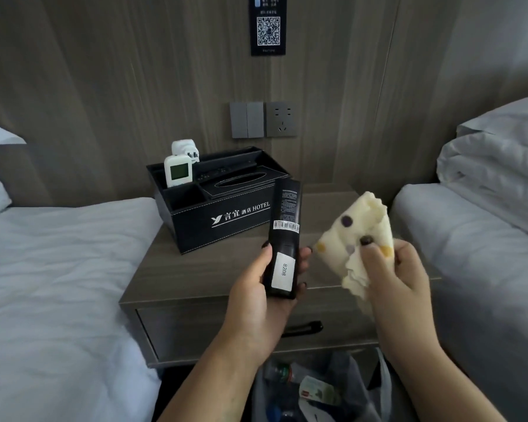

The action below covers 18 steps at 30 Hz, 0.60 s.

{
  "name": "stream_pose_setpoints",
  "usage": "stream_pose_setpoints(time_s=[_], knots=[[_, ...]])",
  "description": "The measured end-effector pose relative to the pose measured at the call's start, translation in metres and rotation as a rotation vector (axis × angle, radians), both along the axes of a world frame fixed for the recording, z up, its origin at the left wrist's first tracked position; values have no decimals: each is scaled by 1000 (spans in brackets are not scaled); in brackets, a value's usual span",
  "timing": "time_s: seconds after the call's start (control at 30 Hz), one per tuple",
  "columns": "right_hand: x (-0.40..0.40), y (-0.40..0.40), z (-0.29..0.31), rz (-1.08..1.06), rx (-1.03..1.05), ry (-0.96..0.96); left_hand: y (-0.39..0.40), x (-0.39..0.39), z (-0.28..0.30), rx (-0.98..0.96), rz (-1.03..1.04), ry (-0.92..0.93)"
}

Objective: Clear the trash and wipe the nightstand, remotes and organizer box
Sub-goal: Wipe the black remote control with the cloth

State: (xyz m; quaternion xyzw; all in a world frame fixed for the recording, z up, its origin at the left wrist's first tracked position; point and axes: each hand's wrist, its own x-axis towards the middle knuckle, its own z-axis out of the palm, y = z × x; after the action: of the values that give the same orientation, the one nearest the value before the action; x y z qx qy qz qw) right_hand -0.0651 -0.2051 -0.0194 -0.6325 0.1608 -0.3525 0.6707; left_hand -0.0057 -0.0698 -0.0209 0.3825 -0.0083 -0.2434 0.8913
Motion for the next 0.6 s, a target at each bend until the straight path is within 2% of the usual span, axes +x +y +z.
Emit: stream_pose_setpoints(time_s=[0.13,0.3,0.33,0.4,0.47,0.53,0.6], knots=[[-15,22,-15,123,-69,-49,10,-12,-14,-40,-20,-3],[-17,33,-32,292,-324,-75,13,-23,-21,-66,-175,-200],[-15,32,-34,312,-314,-87,12,-22,-21,-63,-181,-212],[-12,29,-31,348,-169,-96,9,-18,-22,-17,-156,-205],[-9,23,-29,272,-143,-106,8,-12,-25,26,-104,-136],[-8,16,-27,153,-383,-126,8,-11,-27,43,-86,-89],[-8,16,-28,148,-610,-140,9,-13,-26,71,-119,-106]])
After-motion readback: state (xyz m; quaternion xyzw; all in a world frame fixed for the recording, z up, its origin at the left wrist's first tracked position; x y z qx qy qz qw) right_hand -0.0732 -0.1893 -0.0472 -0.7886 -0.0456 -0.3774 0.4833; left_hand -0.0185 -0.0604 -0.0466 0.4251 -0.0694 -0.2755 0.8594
